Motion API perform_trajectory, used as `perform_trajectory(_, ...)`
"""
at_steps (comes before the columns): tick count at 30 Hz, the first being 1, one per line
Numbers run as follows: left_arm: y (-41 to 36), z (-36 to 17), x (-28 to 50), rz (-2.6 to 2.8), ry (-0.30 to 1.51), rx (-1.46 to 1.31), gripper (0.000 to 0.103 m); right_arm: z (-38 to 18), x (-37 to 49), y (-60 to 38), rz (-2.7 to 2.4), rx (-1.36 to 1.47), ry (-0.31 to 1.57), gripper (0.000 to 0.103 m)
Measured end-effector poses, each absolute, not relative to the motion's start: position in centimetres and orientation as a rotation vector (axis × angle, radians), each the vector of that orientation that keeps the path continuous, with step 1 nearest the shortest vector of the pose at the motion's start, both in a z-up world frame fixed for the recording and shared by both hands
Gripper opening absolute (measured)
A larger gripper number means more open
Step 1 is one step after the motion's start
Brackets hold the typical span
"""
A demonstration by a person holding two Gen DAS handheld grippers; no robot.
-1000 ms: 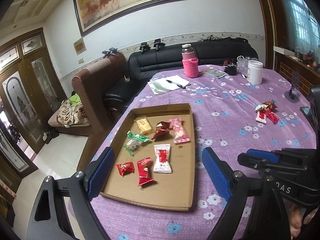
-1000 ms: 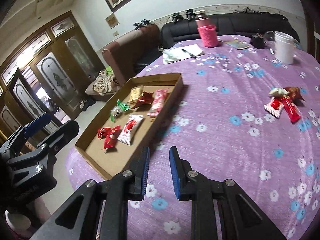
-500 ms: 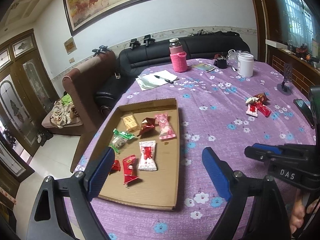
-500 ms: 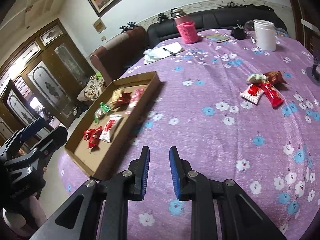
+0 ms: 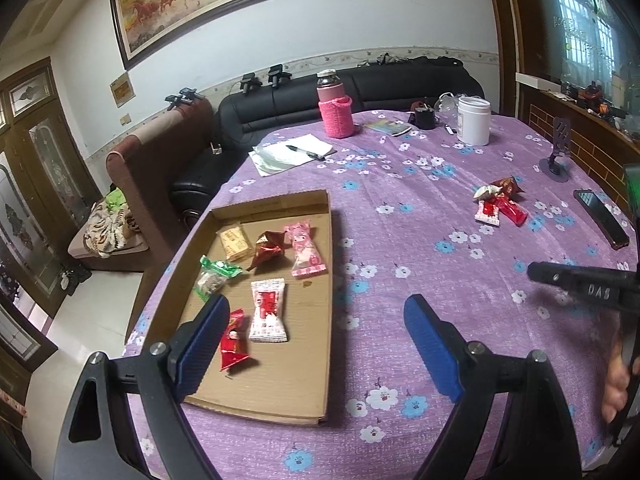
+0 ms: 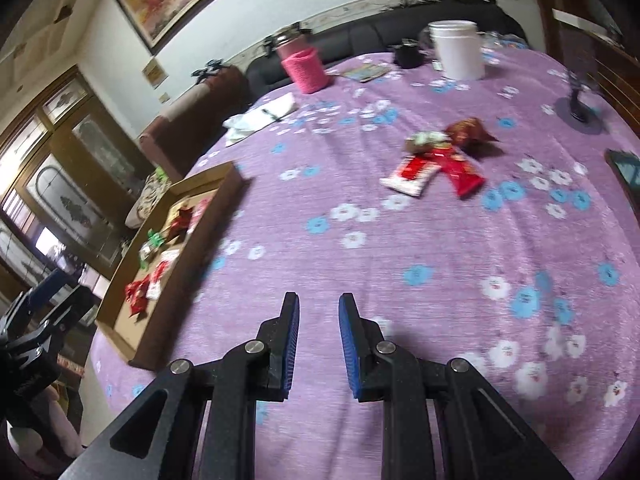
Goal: Organize snacks
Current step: 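Move both open tools back toward the remaining snack pile, then grasp a red-white packet with the left tool while the right tool grasps another red face-printed packet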
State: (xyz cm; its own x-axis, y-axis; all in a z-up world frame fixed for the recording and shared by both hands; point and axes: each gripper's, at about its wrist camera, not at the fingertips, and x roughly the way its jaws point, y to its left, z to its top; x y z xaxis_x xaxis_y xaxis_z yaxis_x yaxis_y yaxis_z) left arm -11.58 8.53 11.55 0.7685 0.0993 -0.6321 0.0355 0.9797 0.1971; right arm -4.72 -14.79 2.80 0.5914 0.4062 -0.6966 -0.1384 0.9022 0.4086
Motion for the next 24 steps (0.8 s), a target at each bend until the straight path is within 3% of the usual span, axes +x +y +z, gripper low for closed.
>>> perform_trajectory(14, 7.8, 10.5, -10.9, -0.036, 0.717, 0.184, 0.089, 4.3, -0.5, -23.2, 0.122, 0.385, 0.837, 0.021)
perform_trajectory(24, 7.9, 10.0, -9.7, -0.058, 0.742, 0.159, 0.089, 2.7, 7.6, -22.0, 0.137, 0.304, 0.885, 0.021)
